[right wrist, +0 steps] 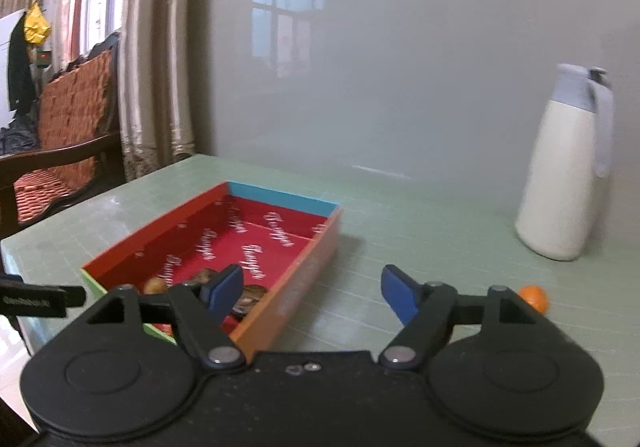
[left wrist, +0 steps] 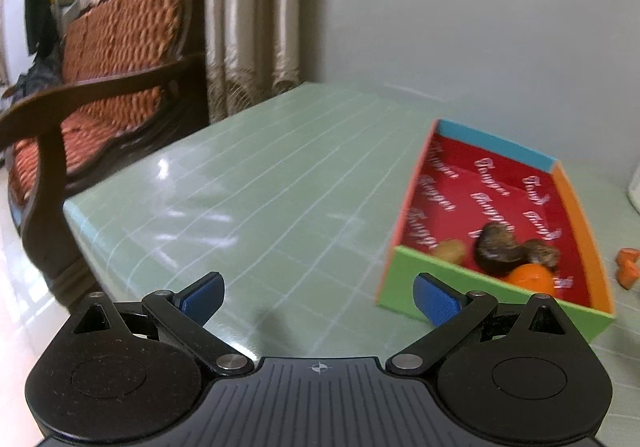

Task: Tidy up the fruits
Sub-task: 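Withdraw the right tool from the box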

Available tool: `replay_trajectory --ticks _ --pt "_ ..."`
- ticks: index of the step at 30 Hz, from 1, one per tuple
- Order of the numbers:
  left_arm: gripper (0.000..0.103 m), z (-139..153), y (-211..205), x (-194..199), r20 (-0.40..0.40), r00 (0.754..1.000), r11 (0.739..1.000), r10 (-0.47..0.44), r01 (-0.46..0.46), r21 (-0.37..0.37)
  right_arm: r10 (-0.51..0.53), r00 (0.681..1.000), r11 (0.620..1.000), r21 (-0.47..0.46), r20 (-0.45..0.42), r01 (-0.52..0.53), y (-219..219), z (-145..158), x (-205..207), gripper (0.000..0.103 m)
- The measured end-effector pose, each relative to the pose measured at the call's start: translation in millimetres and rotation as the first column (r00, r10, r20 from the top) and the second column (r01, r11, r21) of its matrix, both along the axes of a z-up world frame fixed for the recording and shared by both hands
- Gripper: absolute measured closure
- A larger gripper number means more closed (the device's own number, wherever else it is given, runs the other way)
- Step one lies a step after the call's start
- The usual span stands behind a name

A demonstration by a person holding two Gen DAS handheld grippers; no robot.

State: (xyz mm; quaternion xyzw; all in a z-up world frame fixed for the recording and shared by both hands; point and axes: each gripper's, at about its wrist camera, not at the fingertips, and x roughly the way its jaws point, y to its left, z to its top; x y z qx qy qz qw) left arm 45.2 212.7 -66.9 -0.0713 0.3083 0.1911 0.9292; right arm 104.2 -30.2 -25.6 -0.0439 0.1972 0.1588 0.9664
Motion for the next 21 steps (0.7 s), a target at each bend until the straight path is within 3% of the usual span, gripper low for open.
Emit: replay_trajectory --ticks 11,21 --pt "0.003 29 -53 5 0.047 0.989 0.989 -0.141 0.139 0.054 -0.169 0.986 0.985 0.048 -0.001 0.168 -70 -10 -5 0.022" --pt "0.003 45 -121 17 0.078 0.948 0.948 -0.310 0.302 0.096 -0.357 0.934 0.931 0.086 0.005 0.355 -141 -15 -28 0.020"
